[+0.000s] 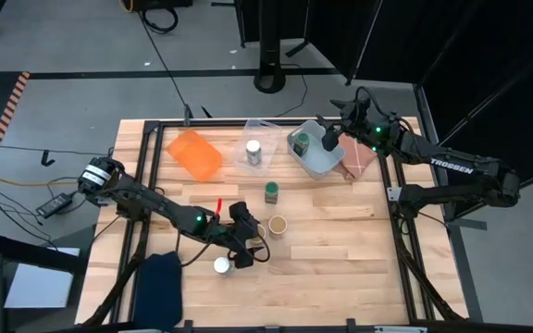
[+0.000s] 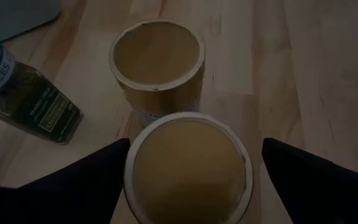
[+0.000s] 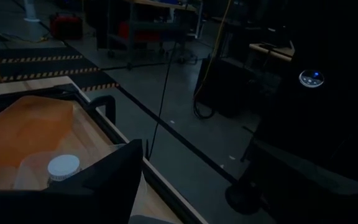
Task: Sort spices by type
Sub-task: Put the left gold seasoning bottle into the orange bin
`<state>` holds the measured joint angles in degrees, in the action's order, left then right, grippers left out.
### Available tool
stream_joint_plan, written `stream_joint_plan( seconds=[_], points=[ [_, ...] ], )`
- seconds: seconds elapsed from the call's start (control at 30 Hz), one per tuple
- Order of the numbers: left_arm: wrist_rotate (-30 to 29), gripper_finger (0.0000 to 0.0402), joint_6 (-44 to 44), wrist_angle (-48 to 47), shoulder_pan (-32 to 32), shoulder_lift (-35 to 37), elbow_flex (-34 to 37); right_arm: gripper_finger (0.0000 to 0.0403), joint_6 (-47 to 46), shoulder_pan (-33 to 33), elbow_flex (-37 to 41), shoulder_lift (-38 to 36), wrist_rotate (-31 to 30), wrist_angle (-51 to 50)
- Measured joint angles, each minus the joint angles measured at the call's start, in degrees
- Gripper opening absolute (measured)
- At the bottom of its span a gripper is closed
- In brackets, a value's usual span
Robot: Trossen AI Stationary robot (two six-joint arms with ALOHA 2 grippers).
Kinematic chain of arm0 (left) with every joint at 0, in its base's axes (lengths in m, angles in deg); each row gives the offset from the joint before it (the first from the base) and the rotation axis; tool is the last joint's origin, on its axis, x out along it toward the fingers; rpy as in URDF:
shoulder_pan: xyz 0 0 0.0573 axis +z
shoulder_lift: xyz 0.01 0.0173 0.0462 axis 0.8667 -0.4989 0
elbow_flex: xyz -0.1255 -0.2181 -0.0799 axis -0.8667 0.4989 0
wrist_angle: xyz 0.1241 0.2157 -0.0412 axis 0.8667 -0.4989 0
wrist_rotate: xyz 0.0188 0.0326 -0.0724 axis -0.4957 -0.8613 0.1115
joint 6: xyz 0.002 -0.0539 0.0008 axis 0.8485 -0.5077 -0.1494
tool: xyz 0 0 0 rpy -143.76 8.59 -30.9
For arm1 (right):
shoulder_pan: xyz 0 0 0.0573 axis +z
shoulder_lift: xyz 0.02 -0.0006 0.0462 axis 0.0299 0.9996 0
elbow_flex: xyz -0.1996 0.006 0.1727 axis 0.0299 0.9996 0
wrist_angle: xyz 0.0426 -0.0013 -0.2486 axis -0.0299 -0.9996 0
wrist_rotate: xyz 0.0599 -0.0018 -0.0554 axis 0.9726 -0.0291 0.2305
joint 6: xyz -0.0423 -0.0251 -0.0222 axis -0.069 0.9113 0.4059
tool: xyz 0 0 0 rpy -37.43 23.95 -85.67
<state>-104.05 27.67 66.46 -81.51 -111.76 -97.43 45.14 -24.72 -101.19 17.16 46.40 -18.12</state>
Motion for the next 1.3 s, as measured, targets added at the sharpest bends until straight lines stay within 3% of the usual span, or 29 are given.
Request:
stream_joint_plan(
  seconds=[0.33, 0.7, 1.03, 1.3],
  points=[
    [1.55, 0.0342, -0.15, 1.29, 0.04, -1.49, 0.04, 0.0297, -0.11, 0.0, 0.0, 0.0, 0.0, -0.31],
    [2.36, 0.0263, -0.26, 1.62, 0.92, -1.9, 0.04, 0.0293, -0.13, 0.0, 0.0, 0.0, 0.0, -0.45],
    [2.29, 0.0263, -4.76, 2.09, 0.92, -1.76, 0.04, 0.0289, -0.13, 0.0, 0.0, 0.0, 0.0, -0.45],
    [0.68, 0.0263, -6.82, -1.63, 0.92, 2.75, 0.04, 0.0286, -0.13, 0.0, 0.0, 0.0, 0.0, -0.43]
  ],
)
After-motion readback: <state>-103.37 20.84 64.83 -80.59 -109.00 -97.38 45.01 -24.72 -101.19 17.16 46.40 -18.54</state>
